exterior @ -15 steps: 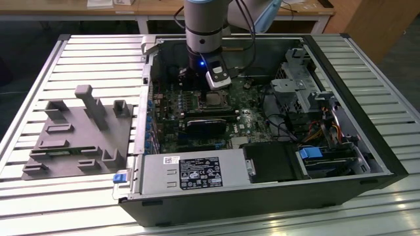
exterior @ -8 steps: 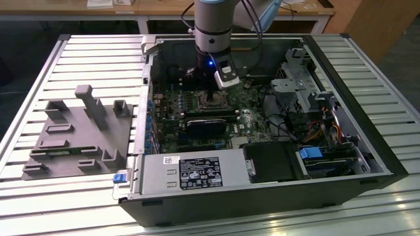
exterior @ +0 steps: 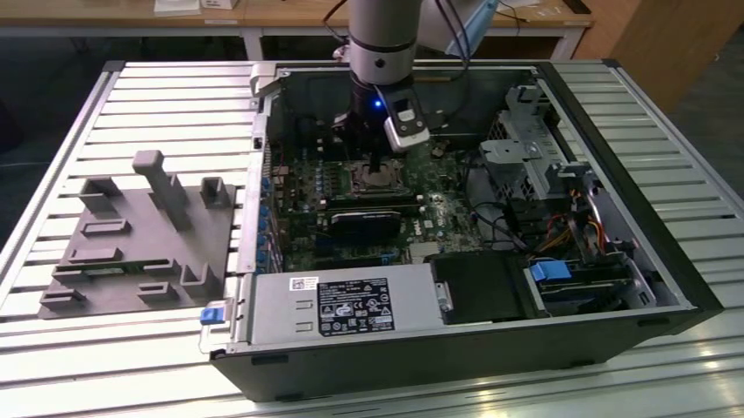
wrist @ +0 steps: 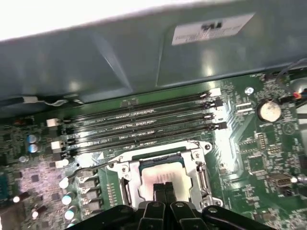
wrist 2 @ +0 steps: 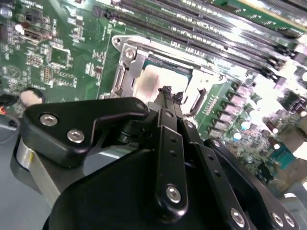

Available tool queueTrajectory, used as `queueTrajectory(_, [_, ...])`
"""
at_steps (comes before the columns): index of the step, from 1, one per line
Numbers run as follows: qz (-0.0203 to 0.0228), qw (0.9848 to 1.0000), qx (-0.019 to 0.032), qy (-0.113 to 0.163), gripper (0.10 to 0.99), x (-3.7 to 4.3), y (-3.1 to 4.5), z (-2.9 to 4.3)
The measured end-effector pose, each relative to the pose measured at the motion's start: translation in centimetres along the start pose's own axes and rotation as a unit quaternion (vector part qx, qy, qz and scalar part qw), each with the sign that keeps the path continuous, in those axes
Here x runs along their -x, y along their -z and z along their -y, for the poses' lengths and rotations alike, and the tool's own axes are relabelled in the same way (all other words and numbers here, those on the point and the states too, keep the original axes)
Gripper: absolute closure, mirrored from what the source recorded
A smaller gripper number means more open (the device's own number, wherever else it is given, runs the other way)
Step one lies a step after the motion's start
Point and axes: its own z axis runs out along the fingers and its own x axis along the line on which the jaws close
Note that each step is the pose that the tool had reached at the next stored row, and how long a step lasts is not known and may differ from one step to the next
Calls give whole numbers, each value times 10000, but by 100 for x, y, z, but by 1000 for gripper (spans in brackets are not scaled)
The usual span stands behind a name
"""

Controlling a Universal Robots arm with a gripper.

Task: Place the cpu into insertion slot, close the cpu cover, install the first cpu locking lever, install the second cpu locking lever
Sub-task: 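Close the cpu cover, then install the first cpu locking lever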

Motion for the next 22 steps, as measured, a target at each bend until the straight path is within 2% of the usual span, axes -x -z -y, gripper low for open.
queueTrajectory(3, [0, 10000, 0, 0, 984, 2, 89, -5])
queueTrajectory(5, [0, 10000, -1, 0, 984, 2, 119, -6])
queueTrajectory(22, [-1, 10000, 1, 0, 984, 2, 124, -6])
